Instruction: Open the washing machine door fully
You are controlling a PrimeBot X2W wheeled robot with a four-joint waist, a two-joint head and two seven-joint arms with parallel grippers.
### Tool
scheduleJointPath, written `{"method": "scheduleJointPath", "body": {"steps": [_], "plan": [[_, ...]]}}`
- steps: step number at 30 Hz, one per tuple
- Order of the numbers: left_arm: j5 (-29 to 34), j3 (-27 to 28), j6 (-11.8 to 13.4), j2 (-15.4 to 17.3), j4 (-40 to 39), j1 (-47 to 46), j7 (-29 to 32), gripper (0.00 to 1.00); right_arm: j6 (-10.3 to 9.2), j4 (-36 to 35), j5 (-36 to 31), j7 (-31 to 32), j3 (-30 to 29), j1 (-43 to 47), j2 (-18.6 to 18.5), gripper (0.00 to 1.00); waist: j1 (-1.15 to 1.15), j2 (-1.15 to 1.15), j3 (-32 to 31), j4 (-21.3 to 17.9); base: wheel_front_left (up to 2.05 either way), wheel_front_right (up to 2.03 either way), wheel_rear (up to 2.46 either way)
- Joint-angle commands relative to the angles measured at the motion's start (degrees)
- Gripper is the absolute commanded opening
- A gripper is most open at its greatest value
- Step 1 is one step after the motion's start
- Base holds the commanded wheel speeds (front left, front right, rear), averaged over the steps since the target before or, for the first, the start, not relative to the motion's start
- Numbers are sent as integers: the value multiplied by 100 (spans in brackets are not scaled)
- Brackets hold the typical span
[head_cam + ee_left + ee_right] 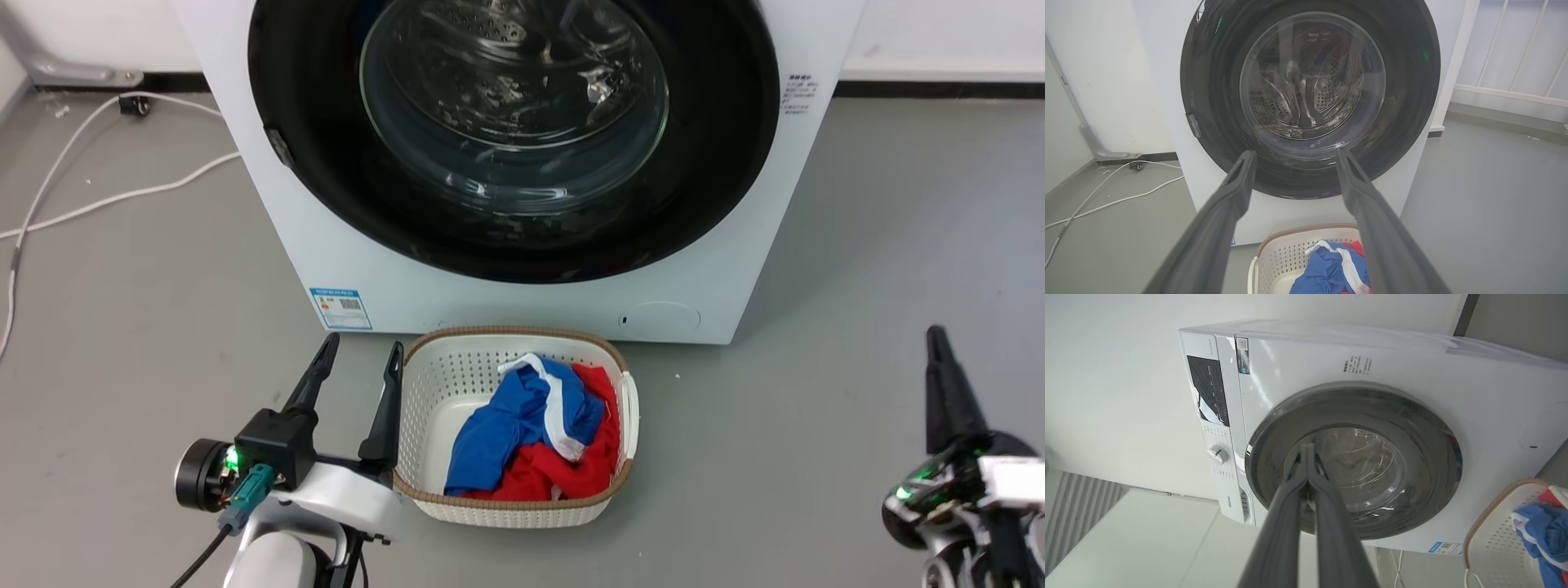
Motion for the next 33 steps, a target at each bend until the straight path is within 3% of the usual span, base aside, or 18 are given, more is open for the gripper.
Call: {"method": "scheduleJointPath", "body": {"steps": [1,5,14,24,27,28,33], "plan": [[30,16,-17,-22,-41,-93,-36,100,0,2,276,101,-136,-175,7,0,0,0,167,5,0,0,0],[59,48,-5,-40,-121,-247,-34,100,1,55,1225,500,-422,-636,-181,0,0,0,462,49,0,0,0],[106,78,-8,-145,-369,-639,-29,100,1,664,2112,842,-160,-2012,-1680,0,0,0,1237,191,0,0,0],[87,-14,-37,-233,-593,-974,-29,100,1,2111,2884,1348,1618,-4135,-3325,0,0,0,1813,414,0,0,0],[106,-40,-46,-254,-674,-1064,-29,100,1,2555,3035,1505,2316,-4857,-3620,0,0,0,1953,471,0,0,0],[106,-40,-46,-254,-674,-1064,-29,100,1,2555,3035,1505,2316,-4857,-3620,0,0,0,1953,471,0,0,0],[108,-99,-58,-274,-752,-1187,-29,100,1,3370,3129,1652,3430,-6121,-3789,0,0,0,2135,596,0,0,0]]}}
